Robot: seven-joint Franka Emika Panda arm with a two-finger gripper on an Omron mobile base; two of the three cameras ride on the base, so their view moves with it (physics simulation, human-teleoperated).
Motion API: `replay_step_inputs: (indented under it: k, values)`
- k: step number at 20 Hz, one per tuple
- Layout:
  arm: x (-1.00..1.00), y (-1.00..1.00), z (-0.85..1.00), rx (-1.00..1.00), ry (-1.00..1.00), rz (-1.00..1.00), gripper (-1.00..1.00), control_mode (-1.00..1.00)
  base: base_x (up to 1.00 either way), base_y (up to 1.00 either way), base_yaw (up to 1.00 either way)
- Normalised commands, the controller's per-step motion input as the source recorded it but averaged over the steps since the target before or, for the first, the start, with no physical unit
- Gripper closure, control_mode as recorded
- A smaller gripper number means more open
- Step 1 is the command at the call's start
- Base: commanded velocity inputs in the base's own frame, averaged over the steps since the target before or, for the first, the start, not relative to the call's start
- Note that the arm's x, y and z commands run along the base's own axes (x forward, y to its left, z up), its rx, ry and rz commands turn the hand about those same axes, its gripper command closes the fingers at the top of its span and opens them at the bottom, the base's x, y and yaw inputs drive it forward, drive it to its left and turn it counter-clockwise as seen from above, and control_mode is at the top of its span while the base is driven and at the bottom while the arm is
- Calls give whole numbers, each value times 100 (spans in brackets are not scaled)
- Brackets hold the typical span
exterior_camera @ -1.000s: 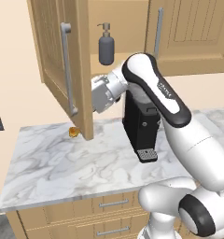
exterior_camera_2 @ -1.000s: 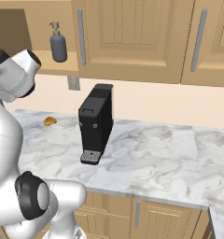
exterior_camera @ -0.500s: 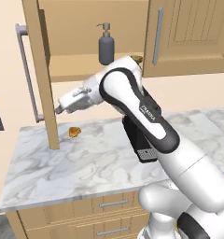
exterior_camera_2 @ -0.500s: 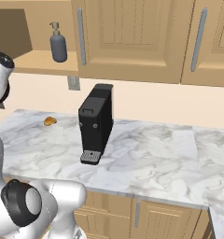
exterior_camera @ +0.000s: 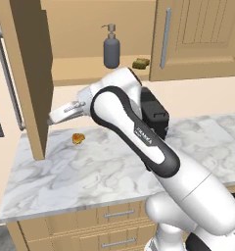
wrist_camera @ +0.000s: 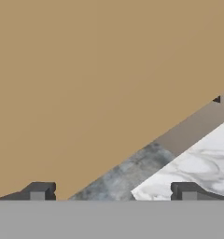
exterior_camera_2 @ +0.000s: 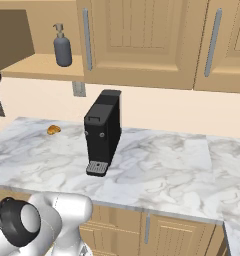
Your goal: Pick the soap dispenser and sponge from the cabinet and place them on the counter.
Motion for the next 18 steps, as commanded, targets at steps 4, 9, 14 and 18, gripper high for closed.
replay_step_inputs:
  k: [4,9,14,18]
  values:
    - [2,0,0,-1,0,0,-100,-100,0,0,0]
    - [7,19,-9,-11,-6,-1,-100,-100,0,0,0]
    - [8,-3,4,-4,-2,-2,-100,-100,0,0,0]
    - [-22,-47,34,0,-4,0,-100,-100,0,0,0]
